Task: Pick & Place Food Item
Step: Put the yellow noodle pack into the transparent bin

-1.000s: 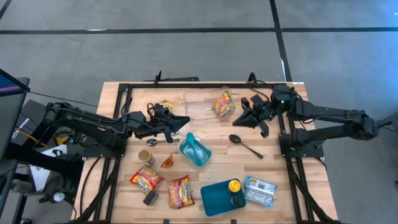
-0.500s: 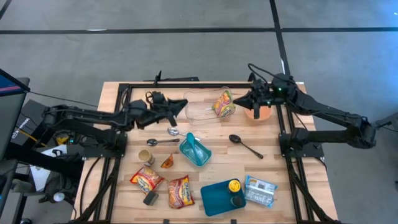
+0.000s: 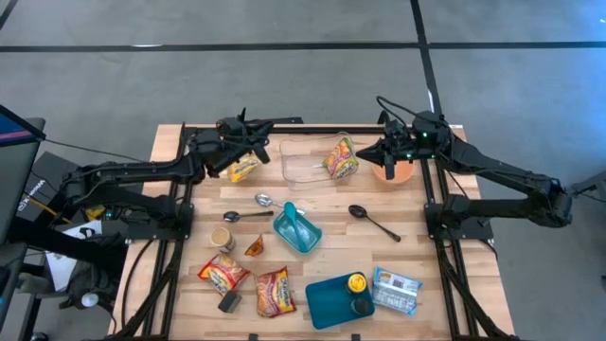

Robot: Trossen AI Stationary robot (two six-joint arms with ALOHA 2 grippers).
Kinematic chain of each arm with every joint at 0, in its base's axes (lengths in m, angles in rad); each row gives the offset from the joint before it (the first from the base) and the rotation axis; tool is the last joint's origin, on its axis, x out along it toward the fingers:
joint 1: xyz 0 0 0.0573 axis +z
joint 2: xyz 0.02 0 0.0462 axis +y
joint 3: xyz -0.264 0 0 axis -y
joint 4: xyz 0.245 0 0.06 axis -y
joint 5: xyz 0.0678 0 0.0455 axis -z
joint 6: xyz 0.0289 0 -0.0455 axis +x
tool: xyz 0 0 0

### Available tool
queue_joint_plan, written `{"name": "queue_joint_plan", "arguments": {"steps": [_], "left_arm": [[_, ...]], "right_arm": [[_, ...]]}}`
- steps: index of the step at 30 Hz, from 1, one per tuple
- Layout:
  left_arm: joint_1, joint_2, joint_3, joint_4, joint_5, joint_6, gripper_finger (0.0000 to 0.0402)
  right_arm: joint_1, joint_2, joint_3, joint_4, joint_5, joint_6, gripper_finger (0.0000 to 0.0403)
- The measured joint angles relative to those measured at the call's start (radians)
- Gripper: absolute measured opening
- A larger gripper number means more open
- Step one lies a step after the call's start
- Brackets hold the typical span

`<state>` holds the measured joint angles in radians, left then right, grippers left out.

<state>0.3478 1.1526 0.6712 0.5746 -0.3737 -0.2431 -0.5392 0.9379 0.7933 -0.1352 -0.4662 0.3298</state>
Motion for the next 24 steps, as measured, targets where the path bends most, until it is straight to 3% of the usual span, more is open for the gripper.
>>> {"name": "queue_joint_plan", "arguments": {"steps": [18, 24], "left_arm": [[0.261, 0.000, 0.000, -0.178, 0.003, 0.000, 0.0036], [0.289, 0.000, 0.000, -0.351, -0.001, -0.067, 0.0036]], "right_arm": [[0.000, 0.000, 0.000, 0.000, 0.000, 0.001, 0.0000], [0.000, 0.000, 0.000, 0.000, 0.000, 0.001, 0.0000]]}}
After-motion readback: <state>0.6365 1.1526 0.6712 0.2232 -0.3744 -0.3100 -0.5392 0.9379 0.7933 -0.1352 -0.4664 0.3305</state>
